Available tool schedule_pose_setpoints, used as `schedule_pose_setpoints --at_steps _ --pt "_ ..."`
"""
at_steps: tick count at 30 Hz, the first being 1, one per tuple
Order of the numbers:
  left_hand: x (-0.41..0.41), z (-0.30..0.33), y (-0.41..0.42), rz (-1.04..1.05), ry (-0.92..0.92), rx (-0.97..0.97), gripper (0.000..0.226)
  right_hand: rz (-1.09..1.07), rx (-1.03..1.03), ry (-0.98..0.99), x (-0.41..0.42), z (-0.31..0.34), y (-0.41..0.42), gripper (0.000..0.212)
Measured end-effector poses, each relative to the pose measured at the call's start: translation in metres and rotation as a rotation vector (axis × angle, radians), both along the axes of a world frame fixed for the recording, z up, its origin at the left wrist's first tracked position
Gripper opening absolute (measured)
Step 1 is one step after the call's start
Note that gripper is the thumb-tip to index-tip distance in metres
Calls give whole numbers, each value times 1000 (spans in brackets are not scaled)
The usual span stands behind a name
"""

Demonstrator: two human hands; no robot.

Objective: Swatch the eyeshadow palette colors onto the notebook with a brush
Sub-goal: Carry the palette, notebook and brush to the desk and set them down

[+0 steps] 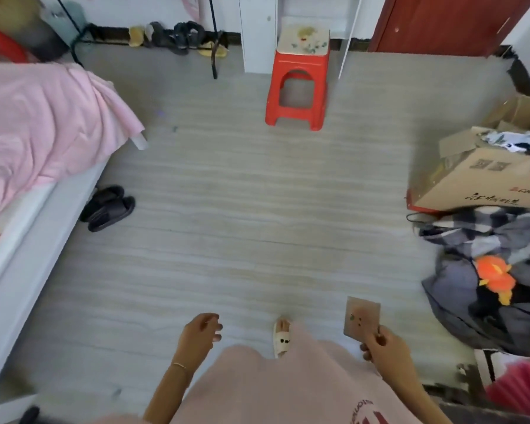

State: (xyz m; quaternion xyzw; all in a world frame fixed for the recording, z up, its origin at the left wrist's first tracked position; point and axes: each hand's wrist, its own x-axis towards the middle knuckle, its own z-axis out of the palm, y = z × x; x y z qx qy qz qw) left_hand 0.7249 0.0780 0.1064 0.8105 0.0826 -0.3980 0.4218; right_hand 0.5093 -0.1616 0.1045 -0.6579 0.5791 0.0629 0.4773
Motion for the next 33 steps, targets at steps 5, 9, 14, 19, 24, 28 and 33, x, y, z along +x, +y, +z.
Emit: schedule_pose_setpoints --at_steps 5,9,14,19,24,28,33 --pt "66 11 -33 82 -52 -12 15 118 29 -40 98 9 -55 40" --pt "111 3 -42 149 -21 7 15 163 29 -75 173 8 -80 40" --pt "173 -17 -45 206 41 44 17 156 15 -69 253 -1 -101 33" --pt "277 -18 -58 204 41 32 16 86 -10 -46 334 0 -113 36" --pt "401 -6 -83 107 -22 30 17 54 -18 -60 421 6 -130 34" --pt "479 0 -118 75 -33 10 18 19 -30 -71 480 10 -157 31" --pt "538 -6 -170 99 7 -8 17 -1 -5 -71 551 0 -194 30"
